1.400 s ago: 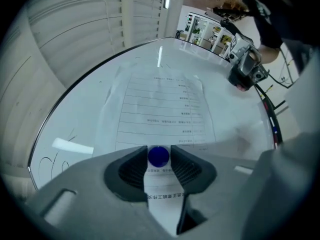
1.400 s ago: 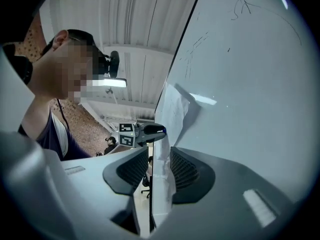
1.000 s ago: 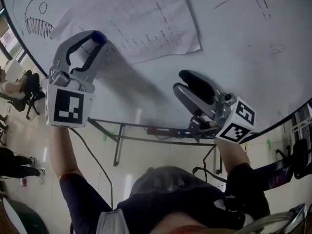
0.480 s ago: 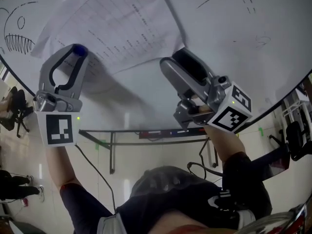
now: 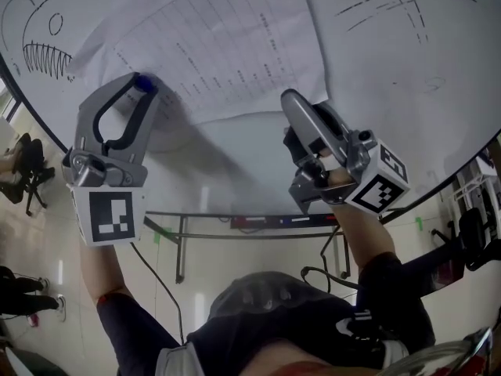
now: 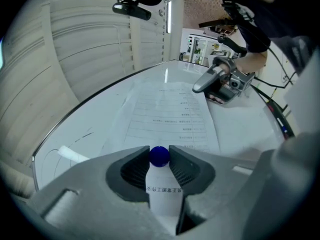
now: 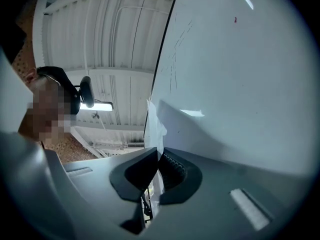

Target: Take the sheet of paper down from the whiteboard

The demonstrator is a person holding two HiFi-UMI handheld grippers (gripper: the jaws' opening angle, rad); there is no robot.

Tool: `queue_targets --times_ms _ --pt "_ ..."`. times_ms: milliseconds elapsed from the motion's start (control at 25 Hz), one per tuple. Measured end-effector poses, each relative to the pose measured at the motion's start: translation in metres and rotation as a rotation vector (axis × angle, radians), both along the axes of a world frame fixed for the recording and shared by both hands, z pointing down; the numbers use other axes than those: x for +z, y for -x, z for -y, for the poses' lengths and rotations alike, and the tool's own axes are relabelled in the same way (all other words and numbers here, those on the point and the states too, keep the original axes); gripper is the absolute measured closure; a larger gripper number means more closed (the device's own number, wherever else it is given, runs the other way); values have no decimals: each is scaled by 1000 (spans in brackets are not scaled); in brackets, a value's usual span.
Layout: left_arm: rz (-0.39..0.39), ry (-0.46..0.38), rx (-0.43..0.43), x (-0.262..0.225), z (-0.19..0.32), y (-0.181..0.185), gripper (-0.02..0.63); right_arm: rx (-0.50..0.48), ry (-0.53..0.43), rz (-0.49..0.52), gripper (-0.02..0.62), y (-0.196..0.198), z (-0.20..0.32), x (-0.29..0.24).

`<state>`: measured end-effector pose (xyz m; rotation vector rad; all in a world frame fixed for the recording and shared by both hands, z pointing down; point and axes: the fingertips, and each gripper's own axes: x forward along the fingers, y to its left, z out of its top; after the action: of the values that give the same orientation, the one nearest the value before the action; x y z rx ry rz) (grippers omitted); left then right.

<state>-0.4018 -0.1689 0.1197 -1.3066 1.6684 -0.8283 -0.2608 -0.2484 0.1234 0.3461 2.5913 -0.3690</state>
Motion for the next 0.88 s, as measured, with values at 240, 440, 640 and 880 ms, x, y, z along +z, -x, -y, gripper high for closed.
queue_targets --times_ms 240,440,640,880 --pt "-65 -38 7 -8 59 -74 482 81 40 77 597 -128 79 29" --pt "-106 24 -36 -22 52 -49 482 180 110 79 597 -151 95 36" --pt "-145 12 -52 -11 23 -6 482 262 92 66 597 -151 84 29" --pt "-296 -21 -70 -3 3 30 482 298 76 59 597 -146 78 27"
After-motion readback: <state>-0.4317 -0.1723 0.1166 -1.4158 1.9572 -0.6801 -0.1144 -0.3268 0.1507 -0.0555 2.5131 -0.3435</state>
